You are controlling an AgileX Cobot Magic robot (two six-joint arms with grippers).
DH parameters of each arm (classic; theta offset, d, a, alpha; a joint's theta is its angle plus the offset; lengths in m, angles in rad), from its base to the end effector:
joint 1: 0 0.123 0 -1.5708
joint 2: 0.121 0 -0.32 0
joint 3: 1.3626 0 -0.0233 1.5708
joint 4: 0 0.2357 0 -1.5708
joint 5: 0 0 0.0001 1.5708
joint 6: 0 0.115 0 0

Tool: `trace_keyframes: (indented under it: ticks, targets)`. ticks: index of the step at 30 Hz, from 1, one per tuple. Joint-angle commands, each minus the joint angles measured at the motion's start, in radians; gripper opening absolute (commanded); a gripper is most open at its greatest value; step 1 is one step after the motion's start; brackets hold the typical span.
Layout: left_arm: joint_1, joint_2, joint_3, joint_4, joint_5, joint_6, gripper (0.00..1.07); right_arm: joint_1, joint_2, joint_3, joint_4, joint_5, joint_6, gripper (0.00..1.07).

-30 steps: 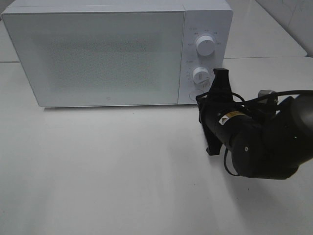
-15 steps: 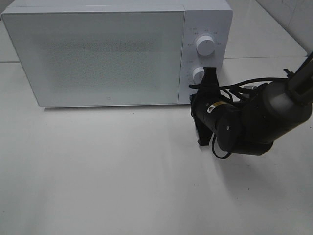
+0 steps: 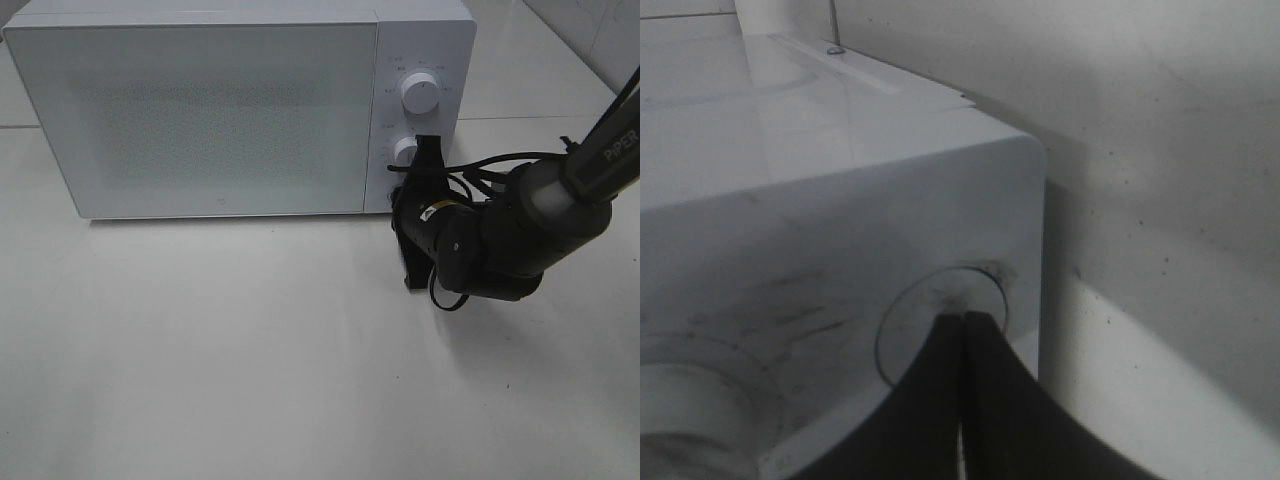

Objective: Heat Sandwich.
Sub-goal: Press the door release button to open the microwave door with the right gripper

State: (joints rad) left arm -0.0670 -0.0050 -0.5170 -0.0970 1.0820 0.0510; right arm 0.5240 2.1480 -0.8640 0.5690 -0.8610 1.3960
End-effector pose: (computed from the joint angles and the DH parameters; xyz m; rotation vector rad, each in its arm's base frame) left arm -0.0364 -0.0074 0.2619 0.1274 2.0381 -0.1260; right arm 0.3779 0.1641 0.1142 1.4785 1.5218 1.0663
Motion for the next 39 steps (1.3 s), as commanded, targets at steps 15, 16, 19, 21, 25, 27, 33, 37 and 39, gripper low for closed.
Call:
trace_keyframes:
  ticks: [15, 16, 19, 21, 25, 27, 33, 37, 39]
  targets:
    - [0.005, -0.006, 0.002, -0.007, -0.014, -0.004, 0.97, -0.023, 0.004, -0.071, -0.016, -0.122, -0.050, 0.00]
    - [0.005, -0.006, 0.002, -0.007, -0.014, -0.004, 0.97, -0.023, 0.004, -0.074, -0.016, -0.145, -0.052, 0.00]
    - [0.005, -0.006, 0.002, -0.007, -0.014, -0.004, 0.97, -0.035, 0.004, -0.089, -0.032, -0.222, -0.063, 0.00]
    - [0.005, -0.006, 0.002, -0.007, -0.014, -0.004, 0.97, -0.037, 0.006, -0.098, -0.037, -0.235, -0.071, 0.00]
    - [0.005, -0.006, 0.002, -0.007, -0.014, -0.004, 0.97, -0.066, 0.026, -0.147, -0.044, -0.253, -0.071, 0.00]
    - [0.005, -0.006, 0.002, -0.007, -0.014, -0.004, 0.97, -0.070, 0.039, -0.159, -0.057, -0.252, -0.063, 0.00]
    - [0.005, -0.006, 0.002, -0.007, -0.014, -0.004, 0.97, -0.070, 0.042, -0.163, -0.057, -0.233, -0.062, 0.00]
    - [0.005, -0.006, 0.002, -0.007, -0.014, -0.004, 0.97, -0.070, 0.042, -0.163, -0.057, -0.198, -0.062, 0.00]
    - [0.005, -0.006, 0.002, -0.007, -0.014, -0.004, 0.97, -0.069, 0.042, -0.163, -0.057, -0.187, -0.062, 0.00]
